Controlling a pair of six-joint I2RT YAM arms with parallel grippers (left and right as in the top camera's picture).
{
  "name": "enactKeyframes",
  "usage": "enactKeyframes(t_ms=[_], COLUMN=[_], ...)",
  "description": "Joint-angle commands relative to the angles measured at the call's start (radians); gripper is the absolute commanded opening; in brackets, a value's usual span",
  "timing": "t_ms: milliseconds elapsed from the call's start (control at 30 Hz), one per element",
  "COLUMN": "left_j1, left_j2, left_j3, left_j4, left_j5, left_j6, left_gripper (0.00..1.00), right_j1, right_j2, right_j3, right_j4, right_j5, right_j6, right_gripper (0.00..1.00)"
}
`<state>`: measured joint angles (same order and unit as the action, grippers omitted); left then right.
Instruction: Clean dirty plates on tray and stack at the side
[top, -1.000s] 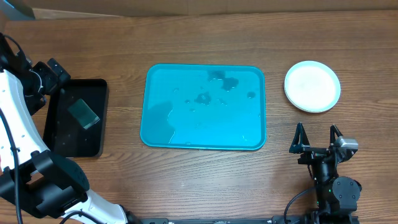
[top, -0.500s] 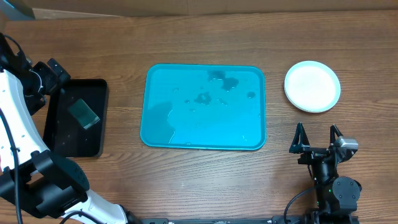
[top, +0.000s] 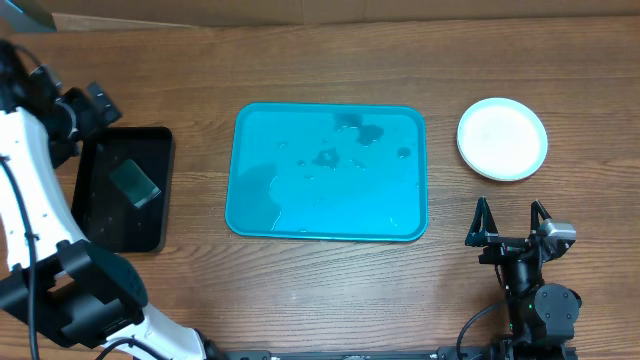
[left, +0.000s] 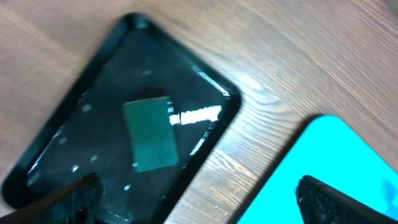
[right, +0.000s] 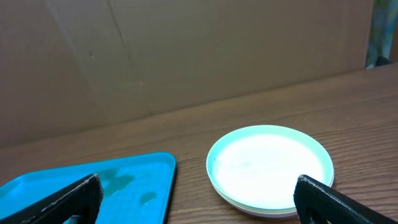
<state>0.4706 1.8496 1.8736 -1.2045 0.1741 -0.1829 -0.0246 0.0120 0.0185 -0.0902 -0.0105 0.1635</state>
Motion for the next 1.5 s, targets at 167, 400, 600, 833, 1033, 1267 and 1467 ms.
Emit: enactKeyframes(t_ms=[167,400,600,833,1033,1267,1467], left_j1=[-0.159,-0.192,-0.192,-0.193,-0.221,-0.257,-0.356], left_j2=[-0.25,-0.55,-0.807,-1.04,-1.188,-1.339,-1.462], left_j3=[-0.22,-0.645,-1.037,-1.425,-1.665,-1.838,-1.869], left_j4=[0.122,0.4,0.7,1.085,1.313,1.472,1.447], left_j5=[-0.051,-0.003,0.073,0.156,0.157,0.115,-0.03], left_j6=[0.161,0.162,0.162,0.161,0.161,0.161,0.162], left_gripper=[1.0,1.0,1.0,1.0,1.0,1.0,1.0], right_j1=[-0.004,-0.004,-0.004,-0.004,-0.004,-0.004,-0.004], right_j2=[-0.009,-0.009,-0.009,-0.009,-0.009,-0.009,-0.009], right_j3=[-0.011,-0.011,-0.011,-0.011,-0.011,-0.011,-0.011], right_j4=[0.006,0.006,0.006,0.006,0.006,0.006,0.006], right_j5=[0.01,0.01,0.01,0.01,0.01,0.01,0.01], right_j6=[-0.003,-0.003,-0.003,-0.003,-0.003,-0.003,-0.003], right_gripper=[1.0,1.0,1.0,1.0,1.0,1.0,1.0])
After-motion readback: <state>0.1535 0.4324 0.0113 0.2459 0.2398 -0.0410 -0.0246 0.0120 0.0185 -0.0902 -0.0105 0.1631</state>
